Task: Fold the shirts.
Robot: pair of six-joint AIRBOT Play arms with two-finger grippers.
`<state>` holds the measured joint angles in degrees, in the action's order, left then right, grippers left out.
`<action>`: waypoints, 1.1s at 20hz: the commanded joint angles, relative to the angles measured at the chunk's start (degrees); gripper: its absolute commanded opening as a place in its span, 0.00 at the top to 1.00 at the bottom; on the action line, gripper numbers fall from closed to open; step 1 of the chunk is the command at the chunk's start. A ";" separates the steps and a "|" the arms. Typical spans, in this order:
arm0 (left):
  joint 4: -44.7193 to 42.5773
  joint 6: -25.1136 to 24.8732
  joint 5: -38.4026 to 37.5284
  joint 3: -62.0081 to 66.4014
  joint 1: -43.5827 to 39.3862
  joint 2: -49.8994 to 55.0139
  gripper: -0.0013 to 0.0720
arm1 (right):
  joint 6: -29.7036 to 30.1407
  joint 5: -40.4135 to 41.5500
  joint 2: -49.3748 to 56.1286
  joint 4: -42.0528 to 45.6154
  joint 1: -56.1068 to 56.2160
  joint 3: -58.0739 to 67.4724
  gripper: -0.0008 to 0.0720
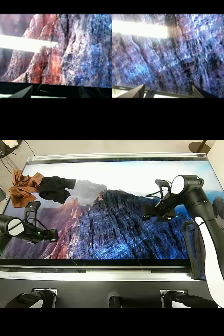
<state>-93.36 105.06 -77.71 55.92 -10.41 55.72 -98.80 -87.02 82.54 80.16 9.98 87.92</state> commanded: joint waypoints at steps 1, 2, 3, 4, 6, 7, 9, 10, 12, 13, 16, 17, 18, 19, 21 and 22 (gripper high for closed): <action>-0.04 -0.02 0.02 -0.02 0.00 -0.04 0.05 | -0.02 0.00 0.04 0.00 0.04 0.07 0.06; -0.02 -0.02 0.02 -0.02 0.00 -0.04 0.05 | -0.02 0.00 0.04 0.00 0.04 0.07 0.06; 0.39 -0.02 0.79 -0.13 0.00 -0.02 0.06 | -0.04 0.00 0.04 0.00 0.04 0.07 0.06; 1.31 -0.02 2.67 -0.15 -0.02 0.09 0.06 | -0.02 0.00 0.04 0.00 0.04 0.07 0.06; 2.10 -0.02 8.24 -0.15 0.00 0.17 0.05 | -0.02 0.15 0.04 0.00 0.04 0.07 0.06; 1.36 -0.02 9.73 -0.15 0.07 0.24 0.05 | 0.04 0.44 0.04 0.04 0.04 0.07 0.06; 1.36 -0.02 12.79 -0.15 0.02 0.35 0.05 | 0.44 4.92 0.04 0.46 0.04 0.07 0.06; 1.51 0.00 13.99 -0.15 -0.02 0.50 0.06 | 0.44 7.61 0.04 0.46 0.04 0.07 0.06; 2.08 0.02 18.27 -0.15 -0.02 1.60 0.05 | 0.44 12.17 0.04 0.46 0.04 0.07 0.06; 2.16 0.04 22.36 -0.11 0.00 2.34 0.00 | 0.46 14.19 0.07 0.48 0.02 0.07 0.05; 3.54 4.04 29.44 5.44 4.92 9.16 0.00 | 0.44 20.65 0.07 0.46 0.04 0.07 0.05; 6.80 3.80 29.59 10.08 9.07 13.92 0.00 | 0.46 21.62 0.07 0.46 0.04 0.07 0.05; 10.75 2.69 29.51 15.52 13.42 19.06 0.00 | 0.44 22.08 0.07 0.46 0.04 0.07 0.05; 15.78 2.54 29.05 22.38 18.40 25.07 0.00 | 0.44 22.03 0.07 0.46 0.04 0.07 0.05; 27.47 5.38 28.00 35.47 27.23 36.28 0.00 | 0.48 22.14 0.07 0.46 0.04 0.07 0.05; 33.33 7.06 27.80 40.35 30.82 41.18 0.00 | 0.66 22.58 0.07 0.46 0.04 0.07 0.05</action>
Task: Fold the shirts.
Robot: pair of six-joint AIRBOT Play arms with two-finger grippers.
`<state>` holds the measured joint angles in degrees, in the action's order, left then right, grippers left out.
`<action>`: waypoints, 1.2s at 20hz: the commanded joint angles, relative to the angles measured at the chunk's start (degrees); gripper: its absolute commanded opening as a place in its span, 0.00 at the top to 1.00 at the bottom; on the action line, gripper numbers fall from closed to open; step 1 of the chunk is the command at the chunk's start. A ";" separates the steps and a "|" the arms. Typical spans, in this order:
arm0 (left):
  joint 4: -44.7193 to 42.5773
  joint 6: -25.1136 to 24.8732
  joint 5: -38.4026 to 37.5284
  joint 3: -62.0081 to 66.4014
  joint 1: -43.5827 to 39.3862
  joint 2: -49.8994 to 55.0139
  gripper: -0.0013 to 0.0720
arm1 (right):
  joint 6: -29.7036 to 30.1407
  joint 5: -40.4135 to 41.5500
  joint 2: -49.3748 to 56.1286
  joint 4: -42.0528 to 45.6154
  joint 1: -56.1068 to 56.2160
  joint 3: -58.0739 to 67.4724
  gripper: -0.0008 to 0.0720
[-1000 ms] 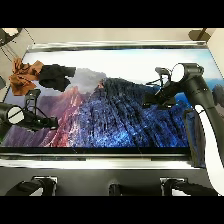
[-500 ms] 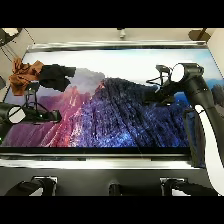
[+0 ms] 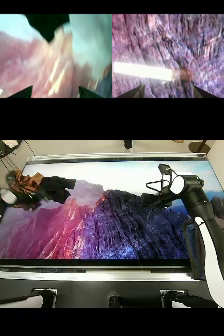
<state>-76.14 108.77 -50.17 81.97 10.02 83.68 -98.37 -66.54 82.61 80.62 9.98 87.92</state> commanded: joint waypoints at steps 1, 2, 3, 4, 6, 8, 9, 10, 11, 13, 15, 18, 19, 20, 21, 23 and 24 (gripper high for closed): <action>20.09 3.34 0.26 17.31 12.79 16.92 0.00 | 0.20 2.43 0.00 0.00 0.04 0.07 0.05; 22.34 3.34 0.55 19.02 14.38 19.85 0.00 | 0.20 2.75 0.00 -0.04 0.04 0.07 0.05; 23.30 3.37 1.11 19.56 15.23 22.23 0.00 | 0.20 3.17 0.00 -0.04 0.04 0.07 0.05; 23.47 3.32 1.84 19.52 15.37 24.20 0.00 | 0.22 3.85 0.02 -0.02 0.04 0.07 0.05; 23.71 3.32 3.52 19.54 14.34 27.91 0.00 | 0.20 5.90 0.31 -0.02 0.04 0.07 0.06; 23.82 3.32 6.73 19.54 12.39 30.88 0.00 | 0.20 7.23 0.70 -0.02 0.04 0.07 0.06; 24.87 3.08 9.57 19.54 11.19 32.13 0.00 | 0.17 7.39 0.81 -0.02 0.04 0.07 0.06; 26.49 3.08 12.57 19.54 10.10 33.18 0.00 | 0.17 7.30 0.92 -0.04 0.04 0.07 0.06; 28.57 3.06 16.00 19.54 8.90 34.16 0.00 | 0.17 7.06 1.01 -0.28 0.04 0.07 0.06; 32.83 3.08 22.60 19.54 6.58 35.60 0.00 | 0.15 6.80 1.07 -0.70 0.04 0.07 0.06; 34.88 3.13 27.96 19.54 4.55 36.57 0.00 | 0.09 6.27 1.07 -0.81 0.04 0.07 0.06; 34.88 4.44 31.93 19.54 2.71 37.31 0.21 | -0.04 5.05 1.07 -1.68 0.04 0.07 0.06; 34.88 4.70 31.74 19.54 2.51 37.33 0.71 | -0.04 4.52 1.07 -2.05 0.04 0.07 0.06; 35.26 4.61 30.86 19.54 2.51 37.05 0.94 | -0.02 4.09 1.07 -2.16 0.04 0.07 0.06; 35.21 4.46 29.16 19.56 2.54 36.44 0.95 | 0.02 4.02 1.07 -2.03 0.04 0.07 0.06; 35.21 -2.16 26.91 19.56 2.34 33.00 0.95 | 2.21 3.69 0.92 -0.50 -0.04 0.09 0.05; 35.21 -9.55 26.58 19.56 1.99 29.64 0.95 | 4.00 2.71 0.48 0.87 -0.07 0.09 0.05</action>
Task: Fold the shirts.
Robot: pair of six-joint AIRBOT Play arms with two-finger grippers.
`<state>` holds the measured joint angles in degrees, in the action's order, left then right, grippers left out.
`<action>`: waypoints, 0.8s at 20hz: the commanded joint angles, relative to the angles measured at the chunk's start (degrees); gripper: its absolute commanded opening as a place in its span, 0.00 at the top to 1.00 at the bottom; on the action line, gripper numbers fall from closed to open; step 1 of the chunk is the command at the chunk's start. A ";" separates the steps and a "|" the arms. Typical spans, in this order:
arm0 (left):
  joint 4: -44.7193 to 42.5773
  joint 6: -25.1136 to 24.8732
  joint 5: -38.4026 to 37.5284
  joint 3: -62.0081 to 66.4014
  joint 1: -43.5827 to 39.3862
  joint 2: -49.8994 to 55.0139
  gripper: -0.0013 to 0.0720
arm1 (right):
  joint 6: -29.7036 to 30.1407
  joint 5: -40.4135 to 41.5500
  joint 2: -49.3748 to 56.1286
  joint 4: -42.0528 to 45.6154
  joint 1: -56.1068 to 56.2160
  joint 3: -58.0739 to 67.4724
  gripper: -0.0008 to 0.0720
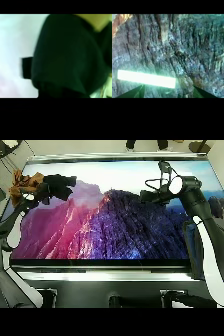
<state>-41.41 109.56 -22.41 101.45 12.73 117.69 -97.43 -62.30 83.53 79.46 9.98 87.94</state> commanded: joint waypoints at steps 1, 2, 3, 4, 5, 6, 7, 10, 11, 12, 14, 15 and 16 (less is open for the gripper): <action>0.46 -20.57 -1.40 0.07 -1.31 -8.98 0.95 | 4.31 -2.62 -1.31 3.80 -0.07 0.11 0.06; 0.46 -29.81 -2.73 0.07 -2.01 -14.03 0.95 | 5.05 -4.07 -2.78 5.95 -0.07 0.26 0.06; 0.46 -36.26 -5.18 0.07 -2.80 -19.45 0.95 | 5.62 -5.07 -4.76 8.02 -0.07 0.35 0.06; 0.33 -40.61 -8.57 0.07 -3.76 -25.57 0.95 | 5.79 -5.62 -6.97 10.01 -0.07 0.35 0.06; 0.02 -43.58 -12.28 0.04 -4.96 -31.52 0.95 | 5.77 -5.97 -9.44 11.69 -0.07 0.35 0.06; -0.96 -44.61 -15.56 0.04 -6.40 -36.79 0.95 | 5.75 -6.43 -12.37 13.03 -0.07 0.35 0.06; -2.91 -44.65 -18.69 0.04 -8.11 -41.68 0.95 | 5.70 -6.99 -15.19 13.22 -0.07 0.35 0.06; -5.60 -44.04 -34.21 0.04 -14.45 -52.61 0.95 | 5.01 -10.10 -24.17 13.16 -0.07 0.35 0.06; -5.60 -42.14 -40.79 0.00 -16.79 -54.42 0.95 | 4.61 -11.82 -27.10 13.20 -0.07 0.35 0.06; -5.60 -40.17 -45.81 0.00 -19.19 -55.17 0.95 | 4.61 -13.40 -29.59 13.25 -0.07 0.35 0.06; -5.77 -38.40 -50.16 -1.53 -25.07 -55.23 0.95 | 4.57 -15.72 -34.18 13.42 -0.07 0.35 0.06; -6.16 -38.45 -48.76 -4.02 -28.22 -55.23 0.95 | 4.15 -16.46 -36.11 13.44 -0.07 0.35 0.06; -7.54 -38.45 -46.38 -7.10 -30.95 -55.10 0.95 | 3.56 -17.00 -37.55 13.64 -0.07 0.35 0.06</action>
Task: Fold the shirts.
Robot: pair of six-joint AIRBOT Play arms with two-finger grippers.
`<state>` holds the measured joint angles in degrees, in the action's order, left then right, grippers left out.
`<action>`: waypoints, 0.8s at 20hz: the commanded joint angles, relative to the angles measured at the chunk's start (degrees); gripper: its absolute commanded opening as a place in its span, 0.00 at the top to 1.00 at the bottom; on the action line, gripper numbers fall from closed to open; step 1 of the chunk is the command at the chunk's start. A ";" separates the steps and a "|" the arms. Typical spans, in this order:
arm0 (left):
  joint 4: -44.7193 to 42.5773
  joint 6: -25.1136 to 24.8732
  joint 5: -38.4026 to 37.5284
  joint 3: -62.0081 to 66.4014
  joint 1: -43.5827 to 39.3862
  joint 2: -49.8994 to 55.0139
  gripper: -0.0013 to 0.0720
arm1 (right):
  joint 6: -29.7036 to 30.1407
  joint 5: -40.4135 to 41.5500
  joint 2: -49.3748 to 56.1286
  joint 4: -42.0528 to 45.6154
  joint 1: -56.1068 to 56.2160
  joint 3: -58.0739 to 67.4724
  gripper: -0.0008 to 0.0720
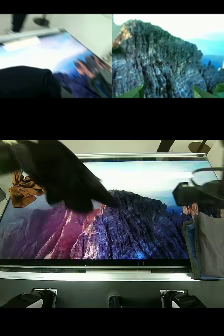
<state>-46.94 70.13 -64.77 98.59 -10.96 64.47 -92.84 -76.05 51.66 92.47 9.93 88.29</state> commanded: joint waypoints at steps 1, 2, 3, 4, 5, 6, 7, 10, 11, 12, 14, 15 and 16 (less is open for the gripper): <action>-4.00 1.03 -1.75 -7.93 -9.88 -1.44 0.95 | -1.27 -3.91 -6.88 0.90 -0.02 0.00 0.06; -5.60 1.01 -0.28 -11.69 -11.89 -0.68 0.95 | -1.49 -4.66 -7.63 1.29 -0.02 0.00 0.06; -6.82 1.03 0.46 -16.02 -13.51 0.52 0.95 | -2.29 -5.68 -8.00 1.29 -0.02 0.00 0.06; -7.45 1.01 0.46 -20.11 -14.49 1.90 0.95 | -3.08 -6.97 -7.93 1.29 -0.02 -0.02 0.06; -7.78 0.98 0.33 -24.35 -14.82 3.54 0.95 | -4.04 -8.55 -7.48 1.25 -0.02 -0.04 0.06; -7.80 1.01 0.33 -27.78 -14.62 5.14 0.95 | -4.70 -10.45 -6.67 1.22 -0.02 -0.07 0.06; -7.74 1.05 0.33 -30.60 -13.68 6.82 0.95 | -5.81 -12.72 -5.40 1.01 -0.02 -0.07 0.06; -7.02 3.93 0.28 -32.83 -10.40 11.58 0.78 | -5.97 -16.37 0.48 -0.92 -0.02 -0.46 0.06; -5.95 4.00 0.31 -32.54 -9.38 12.41 0.33 | -5.51 -15.85 3.23 -1.68 -0.02 -0.72 0.05; -5.62 4.02 0.24 -31.82 -8.28 12.52 0.11 | -4.37 -14.97 6.10 -1.97 -0.02 -0.90 0.04; -6.12 4.09 -2.47 -27.85 -4.35 12.17 0.11 | 0.20 -12.04 13.27 0.72 -0.04 -0.90 0.04; -7.04 4.76 -5.49 -24.90 -1.44 11.91 0.11 | 1.97 -10.73 16.72 4.39 -0.70 -0.90 0.04; -9.07 5.97 -9.05 -22.01 1.68 11.56 0.11 | 1.73 -10.51 20.37 3.96 -3.13 -0.90 0.05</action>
<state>-53.60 74.19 -67.35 71.77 -15.25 75.85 -94.39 -88.25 63.24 93.23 9.13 87.48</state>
